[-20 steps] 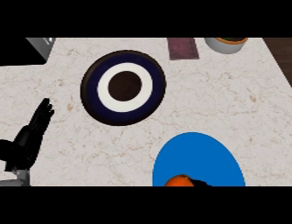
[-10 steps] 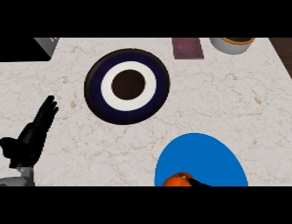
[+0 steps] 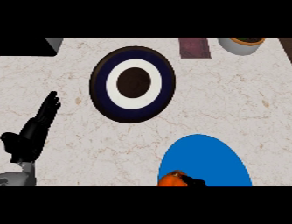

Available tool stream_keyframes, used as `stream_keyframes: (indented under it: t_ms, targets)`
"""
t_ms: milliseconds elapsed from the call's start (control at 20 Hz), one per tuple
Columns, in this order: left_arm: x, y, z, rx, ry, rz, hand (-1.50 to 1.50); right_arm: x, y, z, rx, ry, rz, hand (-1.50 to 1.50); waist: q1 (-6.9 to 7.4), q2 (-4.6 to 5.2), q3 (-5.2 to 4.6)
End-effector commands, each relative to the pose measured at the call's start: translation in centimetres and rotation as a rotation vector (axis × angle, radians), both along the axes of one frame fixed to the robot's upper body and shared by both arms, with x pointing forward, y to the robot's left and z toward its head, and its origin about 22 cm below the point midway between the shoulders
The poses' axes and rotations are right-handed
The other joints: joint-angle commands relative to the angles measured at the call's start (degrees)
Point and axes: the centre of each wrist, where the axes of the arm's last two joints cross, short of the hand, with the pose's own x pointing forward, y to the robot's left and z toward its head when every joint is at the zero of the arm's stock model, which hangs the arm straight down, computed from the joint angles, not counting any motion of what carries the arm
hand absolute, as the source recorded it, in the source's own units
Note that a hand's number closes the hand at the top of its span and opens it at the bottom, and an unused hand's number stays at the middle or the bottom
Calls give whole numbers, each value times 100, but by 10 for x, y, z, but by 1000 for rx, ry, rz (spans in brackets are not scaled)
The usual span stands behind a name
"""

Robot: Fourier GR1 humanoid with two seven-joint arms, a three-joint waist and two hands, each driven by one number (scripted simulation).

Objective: Pick the squash from the plate and place it in the plate

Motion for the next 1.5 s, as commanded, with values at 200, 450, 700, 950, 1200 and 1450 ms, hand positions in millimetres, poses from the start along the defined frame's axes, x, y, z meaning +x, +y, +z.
stream_keyframes:
  t_ms: [200, 450, 700, 950, 1200, 1450]
  targets:
    - [6, -11, 0, -5, 2, -46, 0, 68, 11, 43, 299, -25, -150, 150, 212, 52, 6]
    - [16, -14, 5, -6, -8, -64, 0, 124, 12, 48, 312, -5, -174, 150, 366, 77, 3]
    - [19, -20, 4, 1, -7, -75, 0, 161, 7, 72, 475, -117, -201, 150, 422, 55, 14]
    - [28, -24, 11, -1, -21, -90, 0, 204, -3, 71, 521, -34, -296, -150, 496, 85, 15]
    - [27, -31, 5, -6, -22, -103, 0, 229, -3, 85, 629, -119, -271, -150, 553, 69, 16]
    - [20, -23, -2, -12, 3, -95, 0, 236, -15, 98, 740, -338, -210, -150, 459, 24, 22]
